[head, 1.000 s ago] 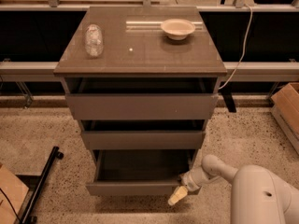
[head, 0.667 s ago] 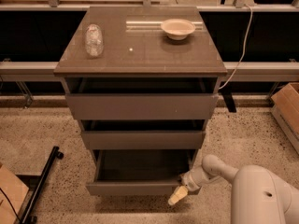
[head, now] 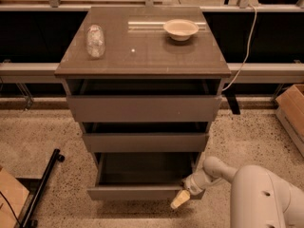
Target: Open bottom drawer
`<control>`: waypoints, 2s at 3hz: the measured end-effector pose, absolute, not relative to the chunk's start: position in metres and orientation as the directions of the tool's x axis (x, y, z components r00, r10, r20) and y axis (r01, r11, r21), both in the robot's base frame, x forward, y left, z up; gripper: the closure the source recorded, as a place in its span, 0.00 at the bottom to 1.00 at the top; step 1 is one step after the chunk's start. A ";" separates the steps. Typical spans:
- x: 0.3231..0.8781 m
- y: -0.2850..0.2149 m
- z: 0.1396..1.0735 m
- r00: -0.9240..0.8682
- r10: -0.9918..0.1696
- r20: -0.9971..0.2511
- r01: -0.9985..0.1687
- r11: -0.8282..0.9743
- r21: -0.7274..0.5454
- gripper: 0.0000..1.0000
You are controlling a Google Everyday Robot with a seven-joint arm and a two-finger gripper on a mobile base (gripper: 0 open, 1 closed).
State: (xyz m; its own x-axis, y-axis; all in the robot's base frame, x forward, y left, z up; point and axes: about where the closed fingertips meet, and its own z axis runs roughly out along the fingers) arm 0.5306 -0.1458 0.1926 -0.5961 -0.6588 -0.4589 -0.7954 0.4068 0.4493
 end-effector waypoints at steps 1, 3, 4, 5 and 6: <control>0.531 -0.146 0.193 -0.596 -0.659 -0.459 -0.795 0.407 0.449 0.40; 0.502 -0.162 0.190 -0.640 -0.650 -0.411 -0.757 0.439 0.484 0.60; 0.462 -0.184 0.188 -0.708 -0.604 -0.365 -0.692 0.491 0.529 0.36; 0.461 -0.184 0.187 -0.716 -0.599 -0.360 -0.684 0.496 0.535 0.12; 0.430 -0.193 0.179 -0.767 -0.557 -0.318 -0.622 0.523 0.582 0.00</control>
Offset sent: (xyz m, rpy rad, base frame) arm -0.1175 -0.0695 -0.0056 -0.0869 0.2126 -0.1202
